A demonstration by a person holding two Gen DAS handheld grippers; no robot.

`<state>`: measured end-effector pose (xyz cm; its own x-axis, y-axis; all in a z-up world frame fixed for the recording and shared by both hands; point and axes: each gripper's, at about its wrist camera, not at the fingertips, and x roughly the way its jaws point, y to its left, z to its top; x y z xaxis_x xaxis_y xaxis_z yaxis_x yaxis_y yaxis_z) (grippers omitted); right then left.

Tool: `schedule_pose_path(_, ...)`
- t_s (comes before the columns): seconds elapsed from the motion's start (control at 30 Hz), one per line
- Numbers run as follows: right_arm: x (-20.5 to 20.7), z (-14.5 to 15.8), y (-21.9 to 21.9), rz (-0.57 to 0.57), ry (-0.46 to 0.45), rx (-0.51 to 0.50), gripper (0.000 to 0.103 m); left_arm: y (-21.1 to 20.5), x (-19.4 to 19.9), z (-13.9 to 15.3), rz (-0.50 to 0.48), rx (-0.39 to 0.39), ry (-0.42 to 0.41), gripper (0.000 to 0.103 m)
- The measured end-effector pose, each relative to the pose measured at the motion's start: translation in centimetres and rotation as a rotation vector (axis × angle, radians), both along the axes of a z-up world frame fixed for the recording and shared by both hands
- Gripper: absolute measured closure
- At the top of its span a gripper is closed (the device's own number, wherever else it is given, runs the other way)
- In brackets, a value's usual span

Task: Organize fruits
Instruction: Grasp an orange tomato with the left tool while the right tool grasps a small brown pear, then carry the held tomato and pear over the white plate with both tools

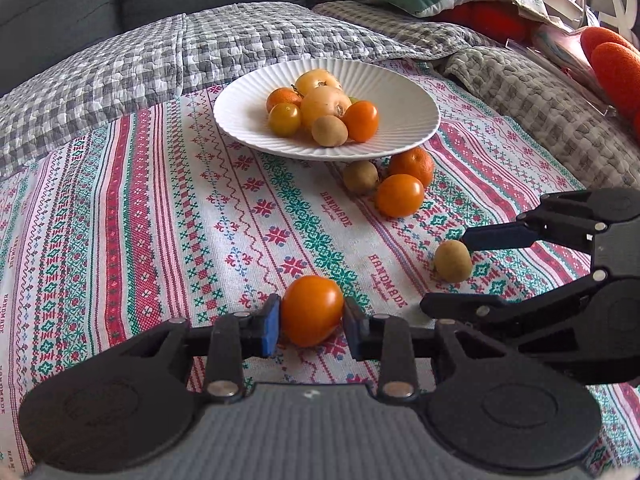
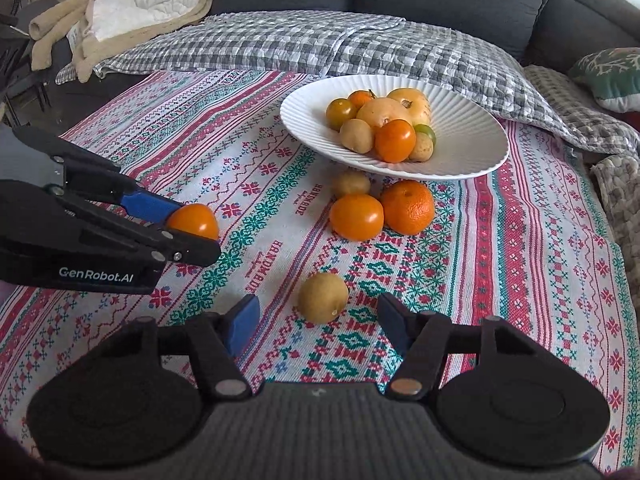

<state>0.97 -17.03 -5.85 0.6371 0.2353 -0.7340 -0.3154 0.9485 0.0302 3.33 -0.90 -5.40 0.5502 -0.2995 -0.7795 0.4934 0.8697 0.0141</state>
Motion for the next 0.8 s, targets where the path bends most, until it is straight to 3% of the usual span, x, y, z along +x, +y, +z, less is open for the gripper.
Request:
schedule_pose_path(0.27,0.0,0.2,-0.1,0.011,-0.004,0.001,0.079,-0.3,-0.1,0.0,0.001,0.011,0.001,0.083)
schedule_pose_path(0.8,0.1,1.3,-1.2,-0.033,-0.013,0.031,0.080,-0.6,-0.1,0.9,-0.004,-0.012,0.011,0.083)
